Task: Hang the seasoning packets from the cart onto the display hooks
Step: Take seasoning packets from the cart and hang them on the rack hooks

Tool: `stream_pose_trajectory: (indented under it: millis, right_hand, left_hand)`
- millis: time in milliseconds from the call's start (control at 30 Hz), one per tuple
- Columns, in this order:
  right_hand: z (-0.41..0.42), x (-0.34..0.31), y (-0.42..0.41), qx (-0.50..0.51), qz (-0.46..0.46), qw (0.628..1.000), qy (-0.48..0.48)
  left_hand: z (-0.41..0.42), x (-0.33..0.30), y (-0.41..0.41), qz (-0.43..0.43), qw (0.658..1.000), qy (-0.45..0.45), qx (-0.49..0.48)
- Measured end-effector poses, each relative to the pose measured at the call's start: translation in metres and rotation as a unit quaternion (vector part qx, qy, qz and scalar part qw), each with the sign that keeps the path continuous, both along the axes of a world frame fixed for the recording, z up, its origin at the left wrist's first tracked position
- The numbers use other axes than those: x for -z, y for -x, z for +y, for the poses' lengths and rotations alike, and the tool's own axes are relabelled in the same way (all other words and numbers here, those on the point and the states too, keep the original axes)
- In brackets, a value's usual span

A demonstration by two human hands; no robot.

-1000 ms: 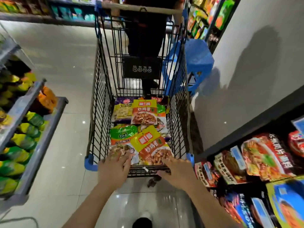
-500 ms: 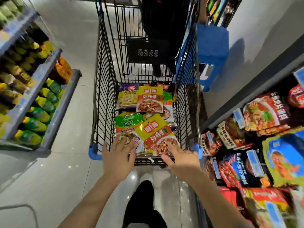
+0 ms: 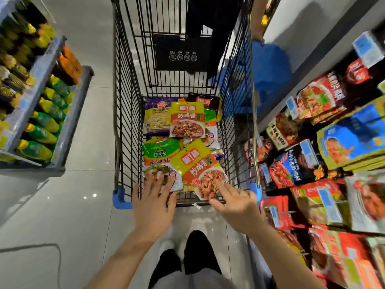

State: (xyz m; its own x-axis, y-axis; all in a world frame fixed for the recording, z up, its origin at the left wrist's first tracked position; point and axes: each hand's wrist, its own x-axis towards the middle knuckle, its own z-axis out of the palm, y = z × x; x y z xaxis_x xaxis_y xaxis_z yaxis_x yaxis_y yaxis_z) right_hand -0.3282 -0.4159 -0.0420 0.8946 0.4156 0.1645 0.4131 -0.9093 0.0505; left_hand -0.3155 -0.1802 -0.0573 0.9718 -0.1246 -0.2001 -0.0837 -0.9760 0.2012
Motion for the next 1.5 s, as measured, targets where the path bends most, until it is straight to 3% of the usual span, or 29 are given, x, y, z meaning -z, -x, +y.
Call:
stream_pose_trajectory:
  millis: [67, 200, 233, 300, 367, 433, 500, 667, 767, 900, 1033, 1200, 1500]
  right_hand:
    - [0.007, -0.002, 0.015, -0.017, 0.044, 0.999, 0.02]
    - [0.018, -0.011, 0.036, 0.062, 0.214, 0.974, 0.04]
    - [0.023, -0.017, 0.038, 0.111, 0.247, 0.963, -0.001]
    - [0.027, -0.025, 0.037, 0.221, 0.352, 0.903, -0.11]
    - [0.034, -0.032, 0.027, 0.247, 0.408, 0.855, -0.203]
    - [0.041, -0.036, 0.007, 0.234, 0.405, 0.837, -0.284]
    - [0.047, -0.025, -0.022, 0.211, 0.413, 0.845, -0.265]
    - [0.053, 0.047, -0.117, 0.178, 0.46, 0.854, -0.164]
    - [0.058, 0.093, -0.164, 0.182, 0.482, 0.849, -0.118]
    - [0.057, 0.15, -0.203, 0.205, 0.501, 0.836, -0.09]
    - [0.044, 0.186, -0.243, 0.296, 0.424, 0.846, -0.128]
    - [0.031, 0.218, -0.277, 0.371, 0.387, 0.809, -0.241]
    - [0.034, 0.233, -0.288, 0.48, 0.335, 0.77, -0.254]
  left_hand:
    - [0.009, 0.002, 0.012, -0.007, 1.0, 0.003, 0.009]
    - [0.02, 0.003, 0.031, 0.009, 1.0, 0.015, 0.015]
    - [0.022, 0.002, 0.035, 0.017, 1.0, 0.019, 0.011]
    - [0.026, -0.002, 0.041, 0.035, 0.999, 0.025, 0.014]
    - [0.031, -0.006, 0.042, 0.049, 0.997, 0.057, 0.016]
    - [0.036, -0.012, 0.036, 0.034, 0.988, 0.148, 0.008]
    - [0.041, -0.02, 0.015, -0.032, 0.983, 0.182, 0.008]
    - [0.085, -0.031, -0.086, -0.152, 0.986, 0.019, 0.062]
    - [0.107, -0.019, -0.13, -0.132, 0.987, -0.059, 0.067]
    - [0.104, -0.005, -0.142, -0.12, 0.986, -0.093, 0.066]
    - [0.103, -0.003, -0.139, -0.162, 0.981, -0.092, 0.061]
    - [0.102, -0.005, -0.138, -0.148, 0.983, -0.098, 0.054]
    - [0.101, -0.004, -0.139, -0.162, 0.982, -0.084, 0.054]
